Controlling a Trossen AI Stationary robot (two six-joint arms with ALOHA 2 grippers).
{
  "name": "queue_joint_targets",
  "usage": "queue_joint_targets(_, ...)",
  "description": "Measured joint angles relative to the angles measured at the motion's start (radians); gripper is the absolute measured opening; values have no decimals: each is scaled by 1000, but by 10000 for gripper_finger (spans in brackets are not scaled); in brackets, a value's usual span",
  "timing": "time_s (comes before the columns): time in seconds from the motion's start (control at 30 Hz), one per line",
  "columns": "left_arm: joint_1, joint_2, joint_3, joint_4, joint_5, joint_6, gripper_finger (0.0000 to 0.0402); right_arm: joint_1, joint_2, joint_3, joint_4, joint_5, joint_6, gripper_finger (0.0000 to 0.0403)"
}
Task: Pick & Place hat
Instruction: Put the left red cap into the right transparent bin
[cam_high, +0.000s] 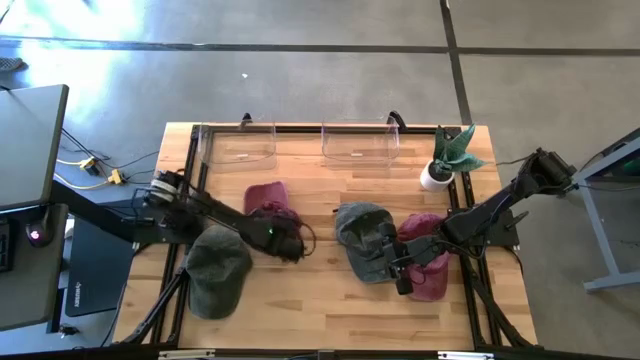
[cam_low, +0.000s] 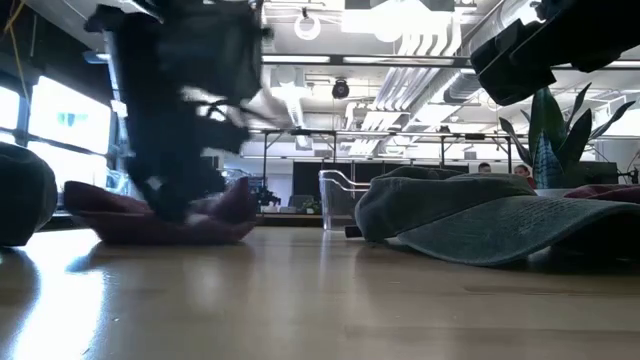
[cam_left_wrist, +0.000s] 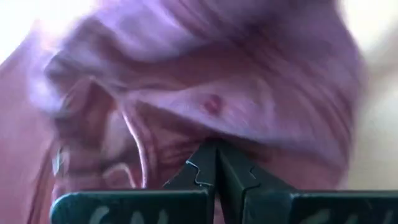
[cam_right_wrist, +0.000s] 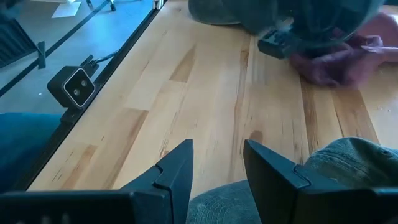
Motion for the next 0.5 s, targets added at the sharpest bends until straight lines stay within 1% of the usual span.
queue_joint_targets(0.1,2,3,19,281,141,141,0,0,0,0,-2,0,0,138)
queue_joint_targets(0.13,0,6,30,356,209,193,0,0,0,0,-4,1,0,138)
queue_joint_targets(0.17,-5,8,42,399,278,241,0,0,0,0,-12,3,0,138)
queue_joint_targets(0.2,-13,13,58,439,323,281,0,0,0,0,-21,5,0,138)
queue_joint_targets(0.23,-16,15,84,474,345,317,0,0,0,0,-24,4,2,138)
queue_joint_targets(0.27,-19,14,117,488,352,347,0,0,0,0,-27,5,7,138)
queue_joint_targets(0.33,-39,6,176,477,324,390,0,0,0,0,-37,3,22,138)
queue_joint_targets(0.4,-59,5,226,394,264,423,0,0,0,0,-40,-18,27,138)
queue_joint_targets(0.5,-104,4,303,272,143,418,0,13,15,0,2,-38,11,138)
